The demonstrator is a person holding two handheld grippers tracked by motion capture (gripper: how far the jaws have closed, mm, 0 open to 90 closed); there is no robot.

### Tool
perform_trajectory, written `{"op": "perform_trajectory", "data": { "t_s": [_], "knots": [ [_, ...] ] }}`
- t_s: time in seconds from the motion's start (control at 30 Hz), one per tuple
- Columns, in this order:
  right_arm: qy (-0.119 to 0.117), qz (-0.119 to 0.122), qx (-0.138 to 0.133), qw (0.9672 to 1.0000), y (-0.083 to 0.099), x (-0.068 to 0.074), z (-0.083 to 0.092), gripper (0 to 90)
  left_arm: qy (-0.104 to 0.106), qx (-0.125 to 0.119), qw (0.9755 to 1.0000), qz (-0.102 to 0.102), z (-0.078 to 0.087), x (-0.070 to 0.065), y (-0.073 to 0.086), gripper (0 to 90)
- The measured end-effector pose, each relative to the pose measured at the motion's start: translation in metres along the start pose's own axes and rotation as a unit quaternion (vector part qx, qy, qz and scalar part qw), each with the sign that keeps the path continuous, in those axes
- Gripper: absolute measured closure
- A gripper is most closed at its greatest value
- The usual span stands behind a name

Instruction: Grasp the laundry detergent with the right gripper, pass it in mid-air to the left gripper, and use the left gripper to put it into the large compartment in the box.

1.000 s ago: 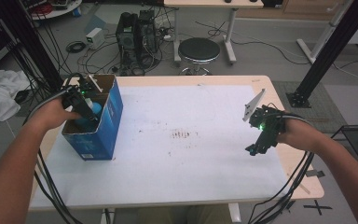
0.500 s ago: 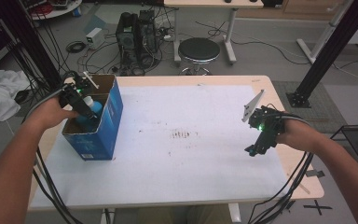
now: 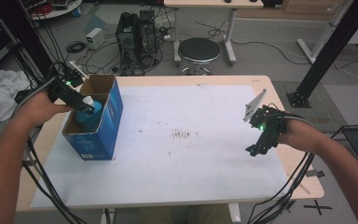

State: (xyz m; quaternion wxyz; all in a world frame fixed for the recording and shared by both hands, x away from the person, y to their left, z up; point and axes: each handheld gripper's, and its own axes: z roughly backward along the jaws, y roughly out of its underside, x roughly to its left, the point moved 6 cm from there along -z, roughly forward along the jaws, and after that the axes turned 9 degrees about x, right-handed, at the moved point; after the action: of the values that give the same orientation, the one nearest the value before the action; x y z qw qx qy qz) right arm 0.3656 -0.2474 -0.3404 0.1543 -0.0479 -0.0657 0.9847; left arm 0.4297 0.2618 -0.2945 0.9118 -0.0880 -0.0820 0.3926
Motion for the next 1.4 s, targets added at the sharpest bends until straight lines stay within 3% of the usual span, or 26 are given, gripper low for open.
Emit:
{"op": "perform_trajectory", "data": {
  "t_s": [0.07,0.13,0.17,0.27,0.3,0.33,0.37,0.43,0.63,0.73,0.77,0.9,0.97,1.03,1.07,1.13,1.17,1.2,1.23,1.33,1.37,1.4],
  "knots": [
    [0.001,-0.001,-0.001,1.0,0.0,0.0,0.0,1.4,-0.004,-0.004,1.0,-0.005,0.01,-0.001,-0.001,28.8],
    [0.001,0.0,-0.001,1.0,0.0,0.001,0.001,1.4,-0.003,-0.02,0.9998,0.003,0.019,-0.005,-0.003,28.8],
    [0.001,-0.001,-0.002,1.0,0.0,0.001,0.001,1.4,-0.003,-0.019,0.9998,-0.008,0.023,-0.006,-0.004,28.8],
    [0.003,0.002,-0.002,1.0,0.0,0.002,0.003,1.4,0.002,-0.039,0.9992,-0.009,0.034,-0.015,-0.008,28.8],
    [0.004,0.001,-0.003,1.0,0.0,0.002,0.003,1.4,-0.002,-0.038,0.999,-0.022,0.038,-0.016,-0.008,28.8],
    [0.004,0.0,-0.004,1.0,0.0,0.003,0.004,1.4,0.0,-0.046,0.9988,-0.017,0.041,-0.019,-0.01,28.8],
    [0.004,0.003,-0.004,1.0,0.0,0.003,0.004,1.3,-0.002,-0.042,0.9987,-0.03,0.045,-0.02,-0.011,28.8],
    [0.006,0.003,-0.005,1.0,0.0,0.004,0.005,1.4,-0.001,-0.043,0.9987,-0.029,0.049,-0.027,-0.014,28.8],
    [0.009,0.005,-0.009,0.9999,-0.001,0.006,0.007,1.4,0.009,-0.068,0.9954,-0.067,0.059,-0.05,-0.03,28.8],
    [0.01,0.004,-0.01,0.9999,-0.001,0.007,0.008,1.4,0.01,-0.063,0.9937,-0.093,0.058,-0.064,-0.039,28.8],
    [0.01,0.005,-0.009,0.9999,-0.001,0.007,0.008,1.4,0.011,-0.058,0.9923,-0.108,0.058,-0.068,-0.042,28.8],
    [0.011,0.006,-0.013,0.9998,-0.001,0.008,0.009,1.4,0.017,-0.048,0.9895,-0.135,0.054,-0.085,-0.055,28.8],
    [0.012,0.005,-0.014,0.9998,-0.001,0.009,0.009,1.4,0.016,-0.046,0.9884,-0.144,0.05,-0.094,-0.061,16.4],
    [0.012,0.004,-0.014,0.9998,-0.001,0.009,0.009,1.4,0.022,-0.046,0.9864,-0.156,0.047,-0.103,-0.067,15.8],
    [0.011,0.005,-0.013,0.9998,0.0,0.009,0.01,1.4,0.024,-0.041,0.9841,-0.171,0.047,-0.108,-0.069,15.8],
    [0.012,0.005,-0.015,0.9998,0.0,0.01,0.01,1.4,0.018,-0.035,0.9822,-0.184,0.043,-0.117,-0.074,15.8],
    [0.012,0.005,-0.015,0.9998,0.0,0.01,0.01,1.4,0.016,-0.026,0.9791,-0.201,0.042,-0.12,-0.076,15.8],
    [0.012,0.005,-0.015,0.9998,0.0,0.01,0.011,1.4,0.021,-0.033,0.9801,-0.195,0.039,-0.126,-0.079,15.8],
    [0.012,0.005,-0.017,0.9998,-0.001,0.01,0.011,1.4,0.015,-0.024,0.9778,-0.208,0.038,-0.129,-0.081,15.8],
    [0.007,0.006,-0.018,0.9998,-0.002,0.012,0.011,1.4,0.021,-0.021,0.9759,-0.216,0.031,-0.144,-0.088,15.7],
    [0.006,0.005,-0.019,0.9998,-0.002,0.013,0.011,1.4,0.023,-0.016,0.9737,-0.226,0.028,-0.149,-0.09,15.7],
    [0.006,0.007,-0.018,0.9998,-0.002,0.013,0.011,1.4,0.024,-0.004,0.9697,-0.243,0.027,-0.152,-0.091,15.7]
  ]
}}
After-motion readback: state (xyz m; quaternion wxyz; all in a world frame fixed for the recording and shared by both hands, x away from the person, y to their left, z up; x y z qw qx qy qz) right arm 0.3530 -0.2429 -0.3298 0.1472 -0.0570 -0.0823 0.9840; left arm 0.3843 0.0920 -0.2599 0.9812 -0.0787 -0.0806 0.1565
